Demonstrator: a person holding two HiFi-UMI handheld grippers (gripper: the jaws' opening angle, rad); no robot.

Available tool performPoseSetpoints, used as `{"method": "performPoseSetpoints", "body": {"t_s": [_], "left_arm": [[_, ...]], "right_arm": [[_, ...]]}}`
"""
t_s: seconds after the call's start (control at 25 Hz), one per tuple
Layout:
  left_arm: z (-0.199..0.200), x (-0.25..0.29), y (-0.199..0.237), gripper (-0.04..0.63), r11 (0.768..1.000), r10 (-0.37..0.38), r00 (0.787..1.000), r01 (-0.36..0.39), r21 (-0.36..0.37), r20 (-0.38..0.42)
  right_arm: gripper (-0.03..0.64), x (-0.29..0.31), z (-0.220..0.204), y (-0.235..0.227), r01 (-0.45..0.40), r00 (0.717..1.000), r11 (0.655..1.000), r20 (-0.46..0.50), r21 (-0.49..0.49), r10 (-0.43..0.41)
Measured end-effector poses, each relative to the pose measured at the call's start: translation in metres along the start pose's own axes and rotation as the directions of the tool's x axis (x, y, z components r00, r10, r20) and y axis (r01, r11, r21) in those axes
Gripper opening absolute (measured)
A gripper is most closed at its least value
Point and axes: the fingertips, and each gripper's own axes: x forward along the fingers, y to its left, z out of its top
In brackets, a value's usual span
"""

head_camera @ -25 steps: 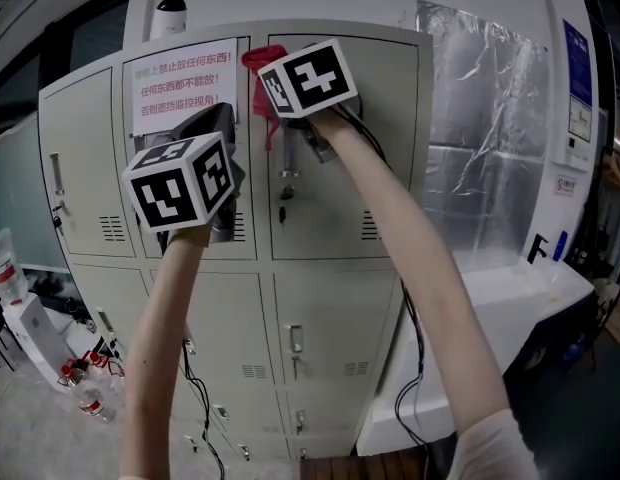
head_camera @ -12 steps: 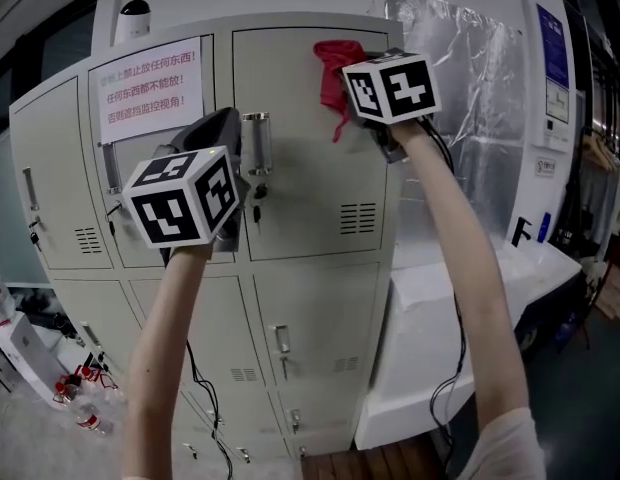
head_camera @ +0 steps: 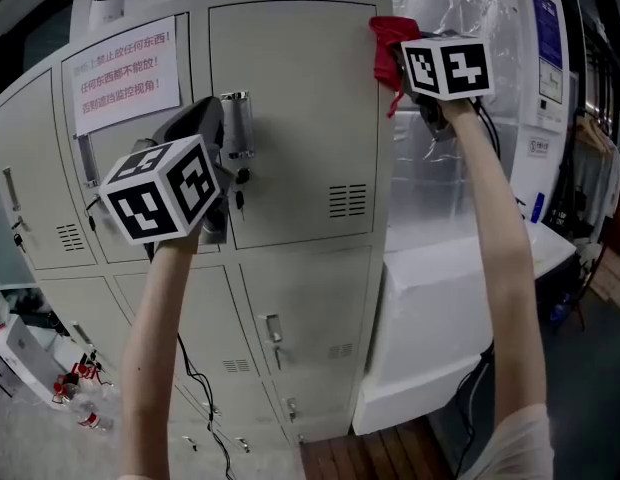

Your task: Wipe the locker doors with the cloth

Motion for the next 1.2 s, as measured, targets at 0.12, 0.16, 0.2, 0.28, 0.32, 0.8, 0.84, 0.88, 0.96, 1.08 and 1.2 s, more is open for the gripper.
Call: {"method": "performPoseSetpoints", "body": {"t_s": [0.12,0.16,0.2,0.28,0.32,0.8,0.84,0.88,0.96,1.08,1.2], "left_arm": [[0.002,-0.001,0.004,0.015,1.000,0.008,1.000,-0.008,-0.013,0.006],[0.003,-0.001,0.005,0.015,1.000,0.010,1.000,-0.010,-0.017,0.009],[0.005,-0.002,0.006,0.017,1.000,0.012,1.000,-0.012,-0.021,0.013],[0.010,-0.006,0.009,0.015,1.000,0.019,1.000,-0.018,-0.023,0.022],[0.012,-0.008,0.011,0.015,1.000,0.024,0.999,-0.024,-0.020,0.026],[0.034,-0.046,0.030,0.015,0.997,0.077,0.996,-0.078,0.015,0.037],[0.034,-0.048,0.030,0.015,0.997,0.080,0.996,-0.080,0.017,0.035],[0.034,-0.051,0.030,0.017,0.996,0.082,0.996,-0.082,0.016,0.033],[0.033,-0.056,0.030,0.017,0.996,0.083,0.996,-0.083,0.014,0.028],[0.031,-0.063,0.028,0.015,0.997,0.080,0.997,-0.080,0.022,0.017],[0.027,-0.068,0.030,0.015,0.997,0.080,0.997,-0.080,0.022,0.004]], "right_arm": [[0.029,0.000,-0.001,0.001,0.000,1.000,1.000,-0.003,-0.003,0.000],[0.029,0.000,-0.001,0.001,0.000,1.000,1.000,-0.004,-0.003,0.000],[0.029,0.000,-0.001,0.001,0.001,1.000,1.000,-0.006,-0.004,-0.001],[0.029,0.001,-0.001,0.000,-0.001,1.000,1.000,-0.014,-0.006,0.001],[0.029,0.001,0.000,0.001,-0.002,1.000,1.000,-0.019,-0.005,0.001],[0.029,-0.041,0.068,0.135,-0.261,0.942,0.964,0.204,-0.047,0.265],[0.029,-0.041,0.070,0.150,-0.288,0.933,0.956,0.210,-0.044,0.291],[0.029,-0.040,0.071,0.164,-0.312,0.926,0.949,0.211,-0.041,0.313],[0.029,-0.037,0.069,0.191,-0.346,0.915,0.937,0.206,-0.045,0.348],[0.029,-0.028,0.060,0.226,-0.392,0.899,0.918,0.192,-0.051,0.395],[0.029,-0.017,0.053,0.257,-0.436,0.883,0.899,0.172,-0.041,0.437]]}}
